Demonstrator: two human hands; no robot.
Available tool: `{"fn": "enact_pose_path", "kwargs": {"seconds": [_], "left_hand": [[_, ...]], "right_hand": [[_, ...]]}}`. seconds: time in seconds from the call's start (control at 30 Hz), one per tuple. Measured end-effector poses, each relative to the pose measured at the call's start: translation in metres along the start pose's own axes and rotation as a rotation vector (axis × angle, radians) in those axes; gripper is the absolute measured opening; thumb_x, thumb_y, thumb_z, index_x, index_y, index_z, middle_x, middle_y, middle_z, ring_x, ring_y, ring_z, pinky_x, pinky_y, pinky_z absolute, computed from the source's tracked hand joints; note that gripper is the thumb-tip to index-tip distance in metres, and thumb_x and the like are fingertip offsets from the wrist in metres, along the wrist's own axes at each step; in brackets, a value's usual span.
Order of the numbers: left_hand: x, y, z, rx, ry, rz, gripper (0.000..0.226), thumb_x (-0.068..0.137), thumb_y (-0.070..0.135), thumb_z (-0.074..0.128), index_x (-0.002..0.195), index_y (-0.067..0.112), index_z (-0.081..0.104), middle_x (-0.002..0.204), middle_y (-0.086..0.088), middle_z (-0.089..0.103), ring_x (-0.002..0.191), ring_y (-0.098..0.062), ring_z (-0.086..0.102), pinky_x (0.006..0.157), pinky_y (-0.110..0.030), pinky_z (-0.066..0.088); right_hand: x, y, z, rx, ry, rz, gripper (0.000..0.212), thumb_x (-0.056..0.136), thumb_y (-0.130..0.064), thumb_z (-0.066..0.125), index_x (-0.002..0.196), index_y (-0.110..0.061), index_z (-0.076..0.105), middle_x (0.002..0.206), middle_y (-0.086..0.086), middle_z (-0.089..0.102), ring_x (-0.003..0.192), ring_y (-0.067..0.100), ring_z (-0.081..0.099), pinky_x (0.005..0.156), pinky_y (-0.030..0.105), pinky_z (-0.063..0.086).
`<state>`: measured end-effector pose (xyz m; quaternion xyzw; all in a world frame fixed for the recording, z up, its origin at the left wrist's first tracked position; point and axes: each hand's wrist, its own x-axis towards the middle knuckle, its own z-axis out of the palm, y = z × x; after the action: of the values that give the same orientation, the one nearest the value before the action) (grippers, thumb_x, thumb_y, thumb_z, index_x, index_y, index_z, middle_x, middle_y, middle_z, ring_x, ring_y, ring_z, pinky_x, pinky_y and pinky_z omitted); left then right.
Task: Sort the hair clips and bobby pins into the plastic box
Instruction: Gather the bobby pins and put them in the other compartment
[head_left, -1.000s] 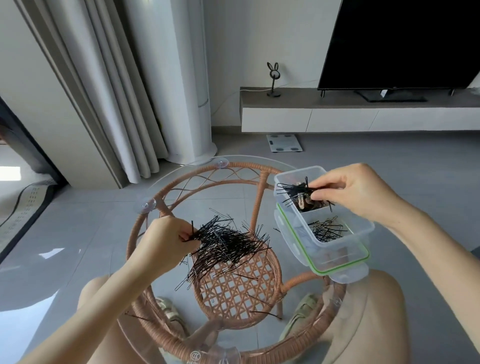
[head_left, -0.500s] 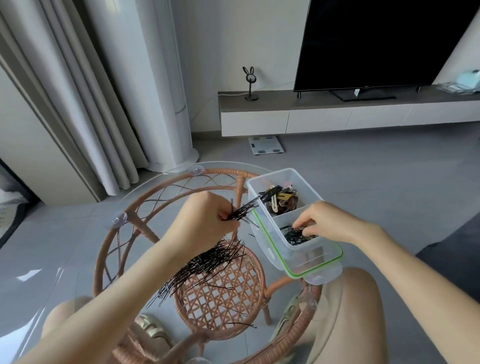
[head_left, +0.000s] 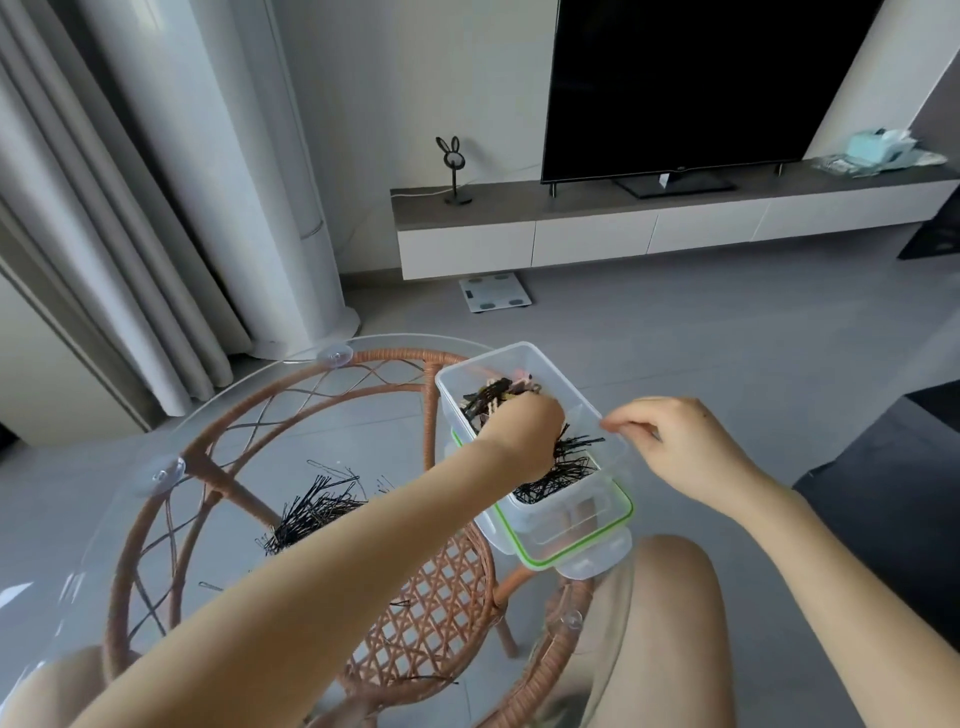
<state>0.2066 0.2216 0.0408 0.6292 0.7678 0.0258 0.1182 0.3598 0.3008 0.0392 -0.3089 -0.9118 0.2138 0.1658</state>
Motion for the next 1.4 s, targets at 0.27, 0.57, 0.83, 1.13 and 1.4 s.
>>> {"fn": "enact_pose_path", "kwargs": {"seconds": [0.27, 0.57, 0.83, 1.13, 1.4], "left_hand": [[0.003, -0.003, -0.006, 0.060, -0.157, 0.059, 0.049, 0.085, 0.031, 0.062, 0.123, 0.001, 0.056, 0.124, -0.012, 0.061, 0.114, -0.028, 0.056, 0.097, -0.034, 0.046], [-0.070, -0.091, -0.018, -0.257, 0.304, -0.177, 0.028, 0.094, 0.015, 0.045, 0.110, 0.018, 0.068, 0.117, 0.001, 0.068, 0.103, -0.019, 0.063, 0.087, -0.025, 0.047], [-0.086, -0.123, 0.060, 0.049, 0.129, -0.124, 0.041, 0.096, 0.026, 0.037, 0.132, 0.045, 0.042, 0.147, -0.003, 0.037, 0.136, -0.024, 0.027, 0.113, -0.044, 0.019], [-0.086, -0.119, 0.079, 0.097, 0.092, -0.089, 0.045, 0.097, 0.042, 0.022, 0.142, 0.038, 0.028, 0.158, 0.002, 0.012, 0.147, -0.027, -0.001, 0.114, -0.057, -0.013], [-0.082, -0.114, 0.084, 0.107, 0.113, -0.092, 0.050, 0.096, 0.046, 0.020, 0.143, 0.029, 0.028, 0.158, -0.003, 0.014, 0.146, -0.028, -0.003, 0.113, -0.064, -0.007]], "right_hand": [[-0.004, -0.011, 0.006, -0.011, 0.000, -0.026, 0.023, 0.087, -0.004, 0.053, 0.100, -0.011, 0.071, 0.102, 0.001, 0.072, 0.097, 0.017, 0.065, 0.083, 0.019, 0.042], [-0.050, -0.102, 0.057, 0.077, 0.029, -0.226, 0.027, 0.089, -0.011, 0.051, 0.111, -0.012, 0.065, 0.106, 0.000, 0.070, 0.097, 0.011, 0.064, 0.088, 0.019, 0.049], [-0.052, -0.135, 0.123, -0.127, -0.215, -0.029, 0.041, 0.086, -0.004, 0.053, 0.127, -0.009, 0.049, 0.122, 0.005, 0.060, 0.104, 0.020, 0.060, 0.088, 0.025, 0.049], [-0.049, -0.126, 0.123, -0.207, -0.220, 0.031, 0.030, 0.086, -0.005, 0.047, 0.113, -0.011, 0.057, 0.109, 0.005, 0.066, 0.093, 0.023, 0.062, 0.078, 0.028, 0.049], [-0.045, -0.129, 0.118, -0.214, -0.194, 0.034, 0.040, 0.089, -0.007, 0.043, 0.129, -0.010, 0.049, 0.126, 0.005, 0.060, 0.110, 0.022, 0.058, 0.091, 0.029, 0.047]]}}
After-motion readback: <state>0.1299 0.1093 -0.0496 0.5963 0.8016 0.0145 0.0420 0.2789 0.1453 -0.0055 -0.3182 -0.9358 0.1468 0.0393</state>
